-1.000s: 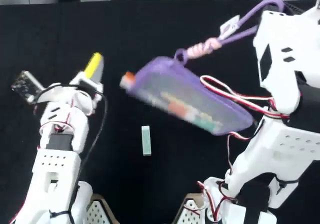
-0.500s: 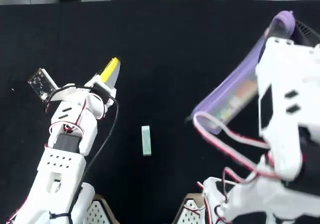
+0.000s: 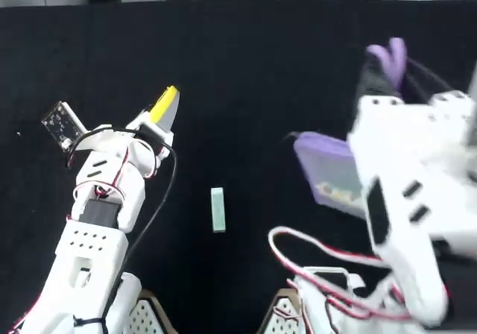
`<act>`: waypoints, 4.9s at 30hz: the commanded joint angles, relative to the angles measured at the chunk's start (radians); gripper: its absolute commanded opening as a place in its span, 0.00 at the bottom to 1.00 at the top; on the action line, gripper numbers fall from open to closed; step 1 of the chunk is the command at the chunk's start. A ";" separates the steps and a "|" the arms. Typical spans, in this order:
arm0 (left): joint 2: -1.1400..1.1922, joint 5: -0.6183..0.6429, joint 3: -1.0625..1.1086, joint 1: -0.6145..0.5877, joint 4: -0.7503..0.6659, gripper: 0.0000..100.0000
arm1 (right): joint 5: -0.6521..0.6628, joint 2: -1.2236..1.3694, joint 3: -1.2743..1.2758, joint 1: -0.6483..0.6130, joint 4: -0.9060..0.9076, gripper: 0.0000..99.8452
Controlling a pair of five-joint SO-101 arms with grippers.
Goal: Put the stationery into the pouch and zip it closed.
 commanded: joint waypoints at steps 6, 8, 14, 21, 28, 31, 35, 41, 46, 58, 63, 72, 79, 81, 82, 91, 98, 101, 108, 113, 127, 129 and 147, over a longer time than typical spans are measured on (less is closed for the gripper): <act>-0.008 -0.014 -0.070 -0.107 0.006 0.25 | -0.037 -0.013 0.071 -0.081 -0.051 0.01; -0.006 -0.080 -0.096 -0.134 0.040 0.25 | -0.035 -0.013 0.077 -0.077 -0.071 0.01; -0.006 -0.322 -0.147 -0.071 0.325 0.25 | -0.032 -0.005 0.082 -0.061 -0.112 0.01; 0.055 -0.512 -0.090 -0.004 0.394 0.25 | -0.032 -0.005 0.185 -0.060 -0.276 0.01; 0.413 -0.525 -0.213 0.096 0.422 0.30 | -0.032 -0.005 0.349 -0.060 -0.499 0.01; 0.580 -0.522 -0.338 0.139 0.531 0.30 | -0.034 -0.005 0.372 -0.060 -0.517 0.01; 0.680 -0.480 -0.490 0.213 0.710 0.30 | -0.034 -0.005 0.367 -0.061 -0.516 0.01; 0.683 -0.282 -0.542 0.341 0.784 0.30 | -0.040 -0.005 0.374 -0.064 -0.511 0.01; 0.752 -0.215 -0.526 0.433 0.710 0.30 | -0.040 -0.005 0.374 -0.064 -0.509 0.01; 0.933 -0.201 -0.636 0.394 0.789 0.30 | -0.035 -0.004 0.372 -0.123 -0.539 0.01; 0.951 -0.201 -0.651 0.400 0.793 0.23 | -0.040 0.005 0.363 -0.178 -0.589 0.01; 0.951 -0.204 -0.653 0.400 0.789 0.12 | -0.034 0.096 0.298 -0.209 -0.574 0.01; 0.950 -0.204 -0.653 0.394 0.795 0.12 | -0.034 0.096 0.298 -0.210 -0.575 0.01; 0.950 -0.206 -0.653 0.390 0.795 0.09 | -0.034 0.096 0.298 -0.212 -0.575 0.01; 0.950 -0.209 -0.656 0.381 0.795 0.06 | -0.034 0.101 0.298 -0.212 -0.575 0.01; 0.806 -0.207 -0.750 0.025 0.944 0.04 | -0.040 0.107 0.309 -0.318 -0.577 0.01; 0.626 -0.207 -0.736 -0.288 0.937 0.04 | -0.041 0.162 0.309 -0.416 -0.568 0.01; 0.608 -0.207 -0.684 -0.340 0.859 0.04 | -0.041 0.170 0.309 -0.499 -0.539 0.01; 0.609 -0.207 -0.618 -0.383 0.724 0.04 | -0.034 0.171 0.309 -0.620 -0.497 0.01; 0.609 -0.207 -0.618 -0.383 0.723 0.04 | -0.034 0.176 0.309 -0.614 -0.503 0.01; 0.608 -0.207 -0.631 -0.432 0.723 0.04 | -0.017 0.174 0.331 -0.620 -0.514 0.01; 0.608 -0.207 -0.634 -0.452 0.723 0.04 | -0.012 0.174 0.332 -0.603 -0.531 0.01; 0.608 -0.207 -0.636 -0.470 0.721 0.04 | -0.012 0.111 0.306 -0.566 -0.485 0.01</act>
